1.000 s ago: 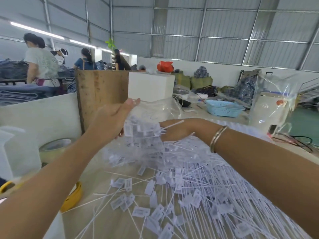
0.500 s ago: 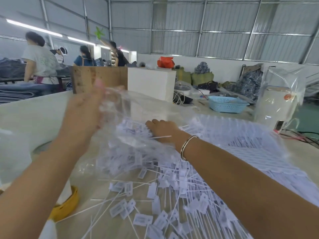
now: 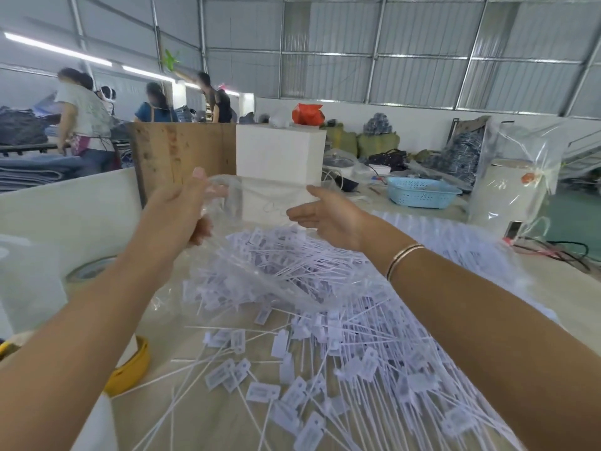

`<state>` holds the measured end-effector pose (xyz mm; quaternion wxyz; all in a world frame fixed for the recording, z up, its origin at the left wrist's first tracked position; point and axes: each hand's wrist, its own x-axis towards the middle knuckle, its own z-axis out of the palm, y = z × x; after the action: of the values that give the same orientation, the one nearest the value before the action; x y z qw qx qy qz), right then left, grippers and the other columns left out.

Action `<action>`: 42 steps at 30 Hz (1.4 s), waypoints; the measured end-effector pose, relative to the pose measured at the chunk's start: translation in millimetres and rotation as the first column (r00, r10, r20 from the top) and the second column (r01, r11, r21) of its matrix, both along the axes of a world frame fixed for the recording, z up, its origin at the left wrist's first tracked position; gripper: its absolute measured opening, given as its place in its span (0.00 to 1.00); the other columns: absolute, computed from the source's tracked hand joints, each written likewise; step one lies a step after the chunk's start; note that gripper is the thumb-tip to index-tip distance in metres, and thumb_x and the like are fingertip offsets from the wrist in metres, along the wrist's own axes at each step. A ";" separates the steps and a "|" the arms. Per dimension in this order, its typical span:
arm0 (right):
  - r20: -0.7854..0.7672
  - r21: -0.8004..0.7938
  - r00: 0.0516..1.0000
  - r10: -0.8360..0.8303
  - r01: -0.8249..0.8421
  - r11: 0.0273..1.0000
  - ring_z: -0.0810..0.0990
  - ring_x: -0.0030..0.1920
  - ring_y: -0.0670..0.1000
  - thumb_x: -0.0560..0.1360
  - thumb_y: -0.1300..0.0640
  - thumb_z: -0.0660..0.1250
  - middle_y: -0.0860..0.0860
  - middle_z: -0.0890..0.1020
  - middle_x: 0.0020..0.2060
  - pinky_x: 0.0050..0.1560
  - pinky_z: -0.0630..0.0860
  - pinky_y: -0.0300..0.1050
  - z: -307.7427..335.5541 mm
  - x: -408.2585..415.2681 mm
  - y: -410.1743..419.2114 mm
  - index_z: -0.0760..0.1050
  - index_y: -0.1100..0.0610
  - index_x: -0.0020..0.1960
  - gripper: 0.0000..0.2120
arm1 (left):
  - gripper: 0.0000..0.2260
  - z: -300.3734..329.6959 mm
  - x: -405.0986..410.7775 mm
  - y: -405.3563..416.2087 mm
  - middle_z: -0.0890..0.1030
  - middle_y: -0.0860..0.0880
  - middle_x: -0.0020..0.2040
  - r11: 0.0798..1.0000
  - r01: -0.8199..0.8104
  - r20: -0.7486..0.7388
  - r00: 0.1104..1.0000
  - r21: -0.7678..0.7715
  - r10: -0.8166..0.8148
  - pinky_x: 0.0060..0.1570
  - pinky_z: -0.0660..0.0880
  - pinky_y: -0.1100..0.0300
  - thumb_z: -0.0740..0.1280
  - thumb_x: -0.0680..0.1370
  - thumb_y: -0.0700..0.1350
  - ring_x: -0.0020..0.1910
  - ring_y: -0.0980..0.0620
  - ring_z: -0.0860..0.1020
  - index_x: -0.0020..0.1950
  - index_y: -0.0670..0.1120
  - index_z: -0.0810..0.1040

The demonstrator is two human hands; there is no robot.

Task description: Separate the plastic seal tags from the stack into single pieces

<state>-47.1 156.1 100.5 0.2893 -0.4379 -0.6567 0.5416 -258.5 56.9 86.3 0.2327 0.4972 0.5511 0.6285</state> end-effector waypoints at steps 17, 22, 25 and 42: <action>0.515 0.798 0.765 -0.388 -0.262 0.543 0.74 0.50 0.52 0.77 0.57 0.66 0.50 0.80 0.48 0.55 0.69 0.45 -53.4 122.0 -92.6 0.82 0.55 0.48 0.06 | 0.14 -19.4 6.8 19.6 0.83 0.40 0.49 0.813 -0.034 -0.373 0.899 -0.581 -0.229 0.39 0.72 0.58 0.59 0.81 0.52 0.34 0.48 0.74 0.49 0.44 0.77; 0.785 0.543 0.383 -0.487 -0.047 0.839 0.73 0.60 0.52 0.71 0.28 0.55 0.50 0.72 0.61 0.55 0.72 0.47 -104.8 145.4 -130.9 0.67 0.54 0.67 0.35 | 0.14 -29.2 26.0 24.7 0.80 0.50 0.24 0.872 0.137 0.135 0.987 -0.469 -0.083 0.21 0.73 0.69 0.58 0.82 0.51 0.20 0.57 0.77 0.43 0.45 0.77; 0.857 0.405 0.353 -0.374 -0.014 0.914 0.71 0.65 0.54 0.72 0.28 0.54 0.52 0.68 0.69 0.58 0.71 0.49 -123.4 148.5 -137.3 0.56 0.55 0.75 0.41 | 0.13 -29.9 27.8 25.9 0.80 0.51 0.25 0.885 0.174 0.200 0.975 -0.432 -0.094 0.21 0.73 0.69 0.58 0.82 0.52 0.21 0.58 0.78 0.49 0.44 0.77; 0.587 0.771 0.467 -0.661 -0.073 0.633 0.73 0.53 0.52 0.77 0.45 0.60 0.50 0.74 0.52 0.55 0.69 0.46 -133.9 130.3 -135.5 0.76 0.51 0.57 0.14 | 0.15 -31.1 40.7 16.8 0.79 0.48 0.35 0.922 0.102 0.115 0.991 -0.375 -0.063 0.36 0.69 0.63 0.59 0.81 0.51 0.32 0.54 0.76 0.56 0.43 0.79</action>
<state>83.2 20.6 -33.4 0.1787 -0.6101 -0.7652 -0.1018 -217.7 73.7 55.2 0.3782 0.4334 0.6284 0.5237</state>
